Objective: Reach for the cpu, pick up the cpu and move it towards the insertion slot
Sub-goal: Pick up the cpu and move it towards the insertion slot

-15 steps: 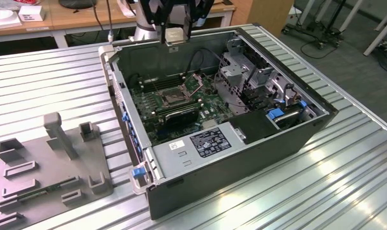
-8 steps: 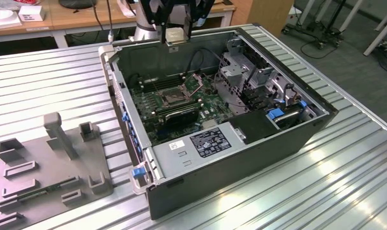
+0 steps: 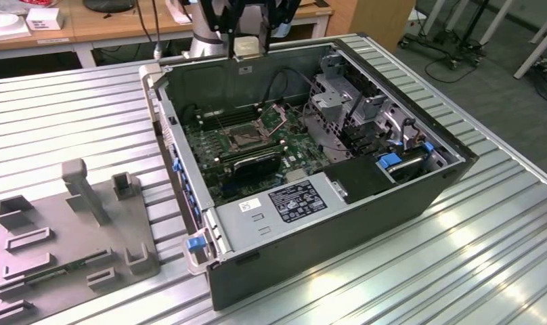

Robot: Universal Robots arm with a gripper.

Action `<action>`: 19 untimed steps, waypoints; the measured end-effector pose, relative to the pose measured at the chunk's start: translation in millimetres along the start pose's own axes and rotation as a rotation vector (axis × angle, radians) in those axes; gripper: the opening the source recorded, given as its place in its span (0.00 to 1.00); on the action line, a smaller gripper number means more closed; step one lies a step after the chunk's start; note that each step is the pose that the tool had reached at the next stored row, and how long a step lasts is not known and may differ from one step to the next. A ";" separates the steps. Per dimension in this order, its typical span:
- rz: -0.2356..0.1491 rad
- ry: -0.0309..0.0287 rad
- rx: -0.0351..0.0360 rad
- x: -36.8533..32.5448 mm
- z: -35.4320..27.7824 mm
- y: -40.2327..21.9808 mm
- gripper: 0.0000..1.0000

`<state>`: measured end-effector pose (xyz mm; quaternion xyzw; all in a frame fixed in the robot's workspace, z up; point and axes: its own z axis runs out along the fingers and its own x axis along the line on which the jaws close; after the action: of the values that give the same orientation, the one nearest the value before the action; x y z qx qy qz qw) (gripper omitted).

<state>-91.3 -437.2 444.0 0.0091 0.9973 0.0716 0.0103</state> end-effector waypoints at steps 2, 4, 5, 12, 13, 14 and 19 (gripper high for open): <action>0.000 0.0001 0.0001 -2.5 1.2 3.4 0.55; 0.000 -0.0001 0.0001 -4.8 2.4 6.8 0.55; 0.000 -0.0001 0.0001 -6.1 3.0 8.6 0.55; 0.000 -0.0015 0.0000 -14.9 6.4 19.6 0.55; 0.000 -0.0019 0.0000 -16.0 6.9 21.1 0.55; 0.000 -0.0023 0.0001 -17.0 7.3 22.6 0.55; 0.000 -0.0037 0.0001 -21.1 9.2 27.9 0.55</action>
<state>-69.6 -408.7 439.3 0.0090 0.9973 0.0715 0.0121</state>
